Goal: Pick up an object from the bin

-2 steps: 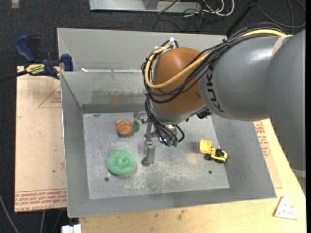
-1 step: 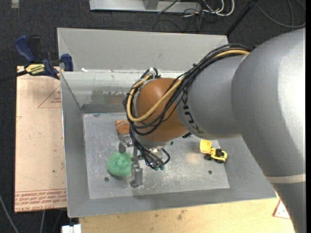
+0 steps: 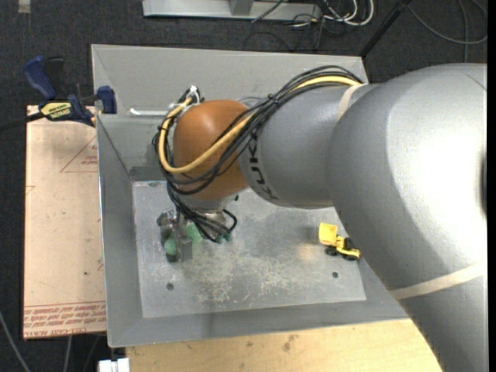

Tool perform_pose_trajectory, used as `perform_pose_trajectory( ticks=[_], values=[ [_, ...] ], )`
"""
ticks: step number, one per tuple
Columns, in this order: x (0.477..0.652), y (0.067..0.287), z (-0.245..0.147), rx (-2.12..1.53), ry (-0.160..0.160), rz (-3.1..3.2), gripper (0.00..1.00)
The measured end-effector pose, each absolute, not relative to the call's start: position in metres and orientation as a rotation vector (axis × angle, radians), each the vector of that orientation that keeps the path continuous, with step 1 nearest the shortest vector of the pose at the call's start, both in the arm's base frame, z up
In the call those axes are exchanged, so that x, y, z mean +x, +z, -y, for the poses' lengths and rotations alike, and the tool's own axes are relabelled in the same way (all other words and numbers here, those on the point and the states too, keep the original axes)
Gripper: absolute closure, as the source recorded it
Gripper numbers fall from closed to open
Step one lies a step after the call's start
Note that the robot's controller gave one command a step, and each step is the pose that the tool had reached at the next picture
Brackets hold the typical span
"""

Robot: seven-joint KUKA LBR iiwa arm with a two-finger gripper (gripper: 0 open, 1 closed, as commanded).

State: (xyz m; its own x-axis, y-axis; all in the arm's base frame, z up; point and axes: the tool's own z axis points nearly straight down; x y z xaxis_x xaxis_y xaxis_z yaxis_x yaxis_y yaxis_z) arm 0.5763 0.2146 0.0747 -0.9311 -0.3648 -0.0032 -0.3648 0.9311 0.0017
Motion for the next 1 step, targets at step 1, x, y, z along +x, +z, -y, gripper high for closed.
perform_pose_trajectory(
  ticks=[1],
  values=[
    [0.5763, 0.0746, -0.2145, -0.583, 0.004, -3.084, 1.00]
  ],
)
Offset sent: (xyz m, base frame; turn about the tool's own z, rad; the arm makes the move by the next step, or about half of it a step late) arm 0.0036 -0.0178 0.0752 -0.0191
